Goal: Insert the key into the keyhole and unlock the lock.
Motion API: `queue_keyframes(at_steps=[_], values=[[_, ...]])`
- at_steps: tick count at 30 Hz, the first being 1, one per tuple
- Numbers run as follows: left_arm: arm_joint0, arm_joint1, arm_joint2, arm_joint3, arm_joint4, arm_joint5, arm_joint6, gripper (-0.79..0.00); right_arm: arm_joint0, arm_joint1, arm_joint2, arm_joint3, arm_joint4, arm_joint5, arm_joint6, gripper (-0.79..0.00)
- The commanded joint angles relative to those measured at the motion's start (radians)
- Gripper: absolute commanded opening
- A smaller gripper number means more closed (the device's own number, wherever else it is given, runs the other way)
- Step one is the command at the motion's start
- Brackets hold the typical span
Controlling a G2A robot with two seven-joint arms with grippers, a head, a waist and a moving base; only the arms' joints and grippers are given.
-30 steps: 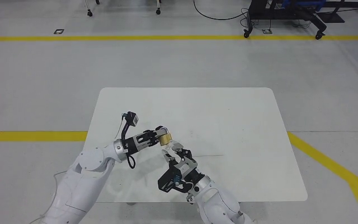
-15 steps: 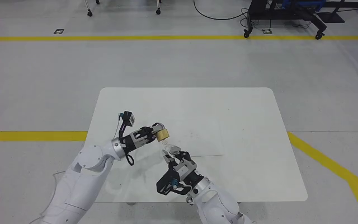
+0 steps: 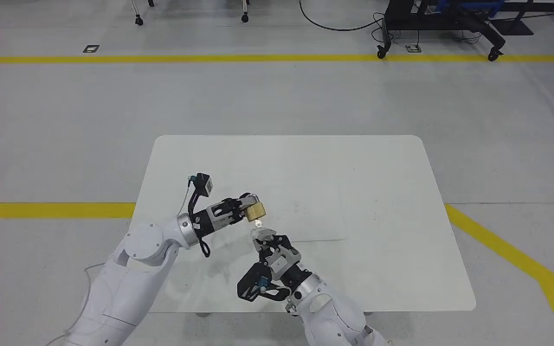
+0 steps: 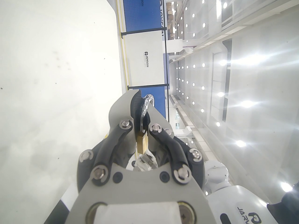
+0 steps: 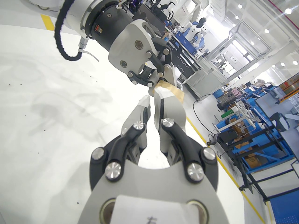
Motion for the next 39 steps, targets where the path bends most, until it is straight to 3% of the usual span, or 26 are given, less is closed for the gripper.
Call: queue_keyframes(at_steps=[1,7,19,24,28,39], values=[[0.001,0.0,-0.001,0.0,-0.003,0.001,-0.001,-0.785,-0.001,-0.001,0.0,0.001,-0.003,0.006,0.001,-0.576],[0.002,0.0,-0.007,0.0,-0.004,0.003,-0.003,-0.785,-0.006,-0.001,0.001,-0.003,0.001,0.004,-0.014,-0.502],[0.005,-0.001,-0.011,-0.005,0.0,0.007,-0.009,-0.785,-0.024,0.004,0.036,-0.025,0.019,-0.006,-0.03,-0.514],[0.009,-0.001,-0.005,-0.022,0.035,0.013,0.002,-0.785,-0.004,-0.002,0.024,-0.001,0.001,0.017,0.002,-0.533],[0.008,-0.001,-0.009,-0.024,0.031,0.019,0.002,-0.785,0.002,-0.006,0.016,0.006,-0.008,0.026,0.011,-0.594],[0.01,0.0,-0.016,-0.03,0.03,0.024,-0.002,-0.785,0.01,-0.012,0.004,0.021,-0.03,0.039,0.04,-0.616]])
